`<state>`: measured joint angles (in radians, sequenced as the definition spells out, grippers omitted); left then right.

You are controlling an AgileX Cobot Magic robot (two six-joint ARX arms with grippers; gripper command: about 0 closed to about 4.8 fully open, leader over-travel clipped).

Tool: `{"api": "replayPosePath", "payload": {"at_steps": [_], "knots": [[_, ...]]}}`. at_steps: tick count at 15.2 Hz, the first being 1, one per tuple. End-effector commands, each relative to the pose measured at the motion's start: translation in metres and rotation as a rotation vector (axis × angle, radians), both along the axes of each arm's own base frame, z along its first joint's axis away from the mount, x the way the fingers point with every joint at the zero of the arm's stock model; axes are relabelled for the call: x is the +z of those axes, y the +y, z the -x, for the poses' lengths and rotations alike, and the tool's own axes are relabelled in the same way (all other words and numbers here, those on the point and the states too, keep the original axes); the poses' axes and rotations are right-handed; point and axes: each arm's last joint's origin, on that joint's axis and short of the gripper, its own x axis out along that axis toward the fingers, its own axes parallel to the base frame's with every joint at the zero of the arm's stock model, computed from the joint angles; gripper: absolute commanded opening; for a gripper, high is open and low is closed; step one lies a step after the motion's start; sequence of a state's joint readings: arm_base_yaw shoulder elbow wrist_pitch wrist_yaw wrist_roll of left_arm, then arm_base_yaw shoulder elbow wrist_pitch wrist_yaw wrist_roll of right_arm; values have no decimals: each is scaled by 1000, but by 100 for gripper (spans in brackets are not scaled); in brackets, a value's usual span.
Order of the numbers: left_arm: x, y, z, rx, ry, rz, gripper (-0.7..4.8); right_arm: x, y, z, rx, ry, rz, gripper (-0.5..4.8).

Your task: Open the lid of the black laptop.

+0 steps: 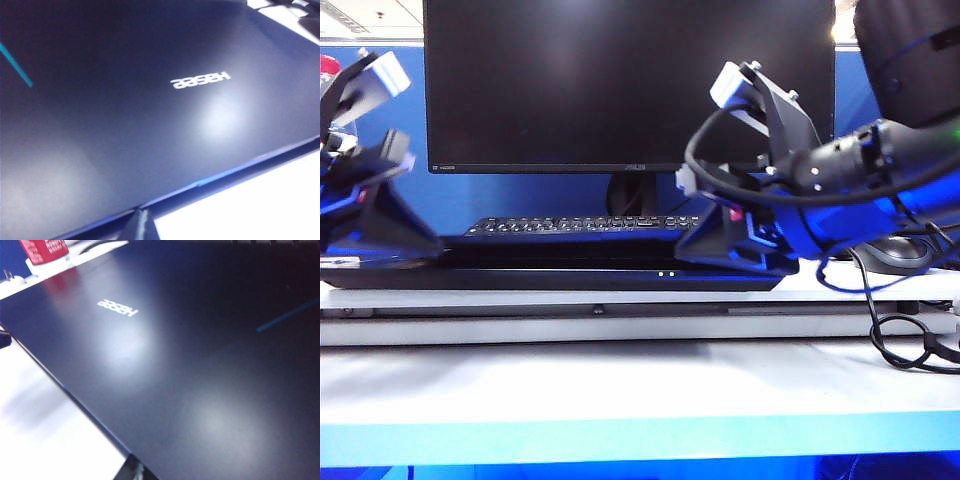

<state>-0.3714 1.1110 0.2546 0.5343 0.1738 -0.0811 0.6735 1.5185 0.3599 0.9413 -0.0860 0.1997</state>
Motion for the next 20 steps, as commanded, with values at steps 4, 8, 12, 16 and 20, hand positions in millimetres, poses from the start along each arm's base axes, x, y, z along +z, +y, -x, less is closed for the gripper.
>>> {"api": "replayPosePath", "payload": {"at_steps": [4,8,12,16,20], "knots": [[19,1,-9,92,-132,20,-5,25,6,-11,-39,-132,-79,-4],[23,0,-11,99,-141,23,-5,25,6,-11,-27,-132,-82,-4],[40,-3,-19,90,-187,-1,-5,30,7,-13,-27,-155,-101,-4],[45,-4,-22,89,-196,-2,-5,35,8,-14,-30,-186,-126,-4],[58,-5,-27,96,-236,-29,-5,52,13,-26,-38,-229,-158,-4]]}}
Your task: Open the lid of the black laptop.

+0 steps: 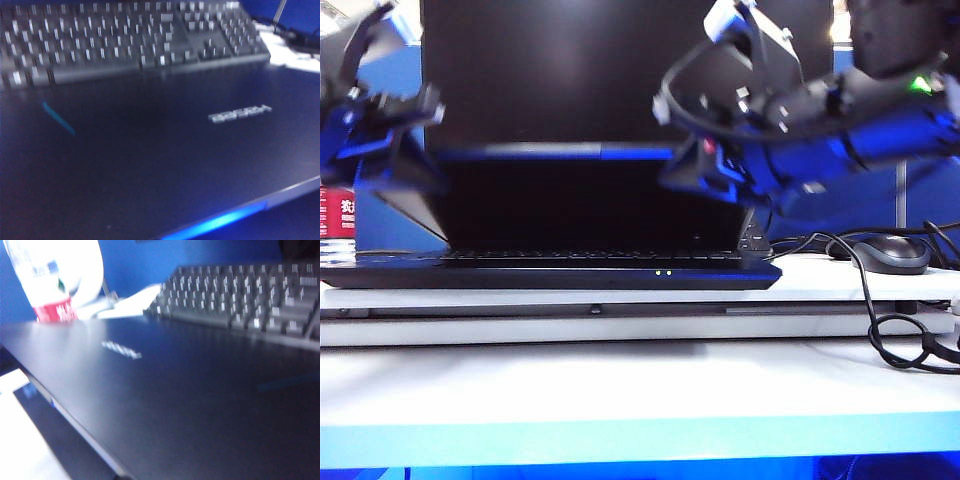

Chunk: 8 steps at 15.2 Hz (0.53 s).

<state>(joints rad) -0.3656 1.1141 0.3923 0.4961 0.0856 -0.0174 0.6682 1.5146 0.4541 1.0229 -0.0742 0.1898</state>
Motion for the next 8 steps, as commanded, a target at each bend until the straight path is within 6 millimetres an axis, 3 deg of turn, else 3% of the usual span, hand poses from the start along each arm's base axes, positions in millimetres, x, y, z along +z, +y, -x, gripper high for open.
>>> {"api": "replayPosePath", "payload": {"at_steps": [1,5,8], "knots": [[27,-1,-9,22,-119,2,-5,25,3,-14,-28,-88,-59,-4],[51,-1,-17,47,-190,-9,-5,42,2,-28,-46,-126,-80,-4],[57,0,-19,61,-216,-3,-5,52,2,-33,-53,-156,-91,-4]]}}
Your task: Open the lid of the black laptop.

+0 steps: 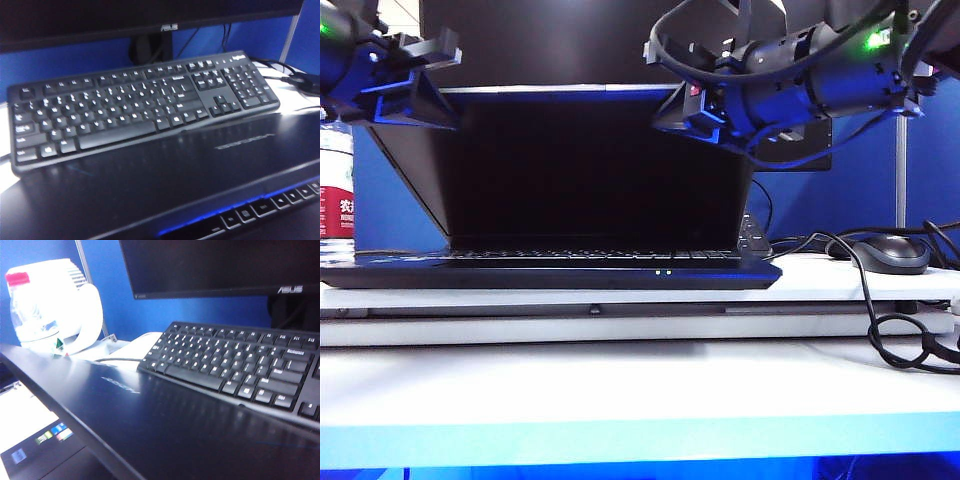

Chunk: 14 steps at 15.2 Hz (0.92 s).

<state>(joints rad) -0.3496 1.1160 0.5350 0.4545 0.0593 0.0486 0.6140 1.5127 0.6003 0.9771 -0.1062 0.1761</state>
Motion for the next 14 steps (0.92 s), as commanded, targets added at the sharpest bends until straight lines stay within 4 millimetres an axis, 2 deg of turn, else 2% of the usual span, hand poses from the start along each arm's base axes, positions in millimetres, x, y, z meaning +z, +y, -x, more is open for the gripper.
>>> {"api": "replayPosePath", "payload": {"at_steps": [1,9,14], "knots": [[17,1,-3,32,-109,21,-5,19,-2,-8,-33,-77,-43,-4],[49,-4,-31,53,-179,17,-5,63,1,-35,-45,-149,0,-4],[71,-11,-50,53,-230,21,-5,87,-11,-51,-100,-190,13,-4]]}}
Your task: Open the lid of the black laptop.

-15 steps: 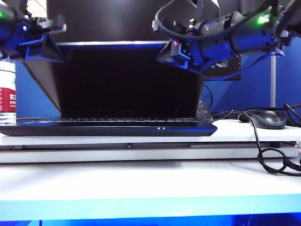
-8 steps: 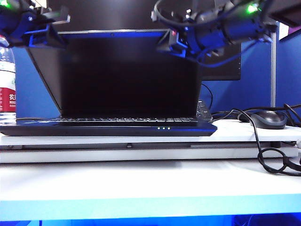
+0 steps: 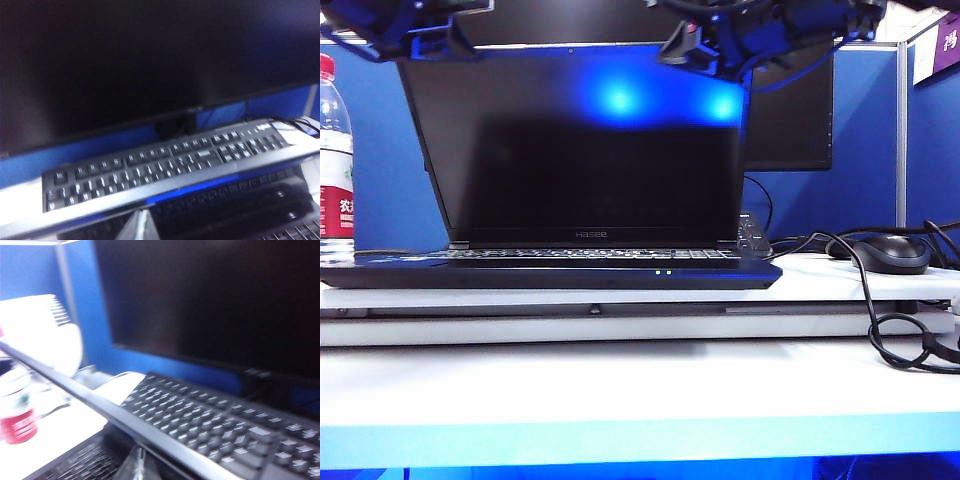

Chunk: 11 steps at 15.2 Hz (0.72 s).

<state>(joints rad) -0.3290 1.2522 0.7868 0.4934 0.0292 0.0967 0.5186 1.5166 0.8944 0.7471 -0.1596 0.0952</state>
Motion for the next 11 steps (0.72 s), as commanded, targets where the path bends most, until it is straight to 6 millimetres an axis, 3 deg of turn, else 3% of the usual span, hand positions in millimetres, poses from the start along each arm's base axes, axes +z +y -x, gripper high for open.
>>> {"api": "replayPosePath", "payload": {"at_steps": [1,7,11], "knots": [[16,-5,-16,4,-64,14,-5,21,-7,-6,-58,-101,-15,-4],[17,-14,-44,4,-87,6,-5,37,-11,-36,-73,-123,45,-4],[28,1,-60,2,-104,33,-5,43,-1,-55,-72,-140,45,-4]]}}
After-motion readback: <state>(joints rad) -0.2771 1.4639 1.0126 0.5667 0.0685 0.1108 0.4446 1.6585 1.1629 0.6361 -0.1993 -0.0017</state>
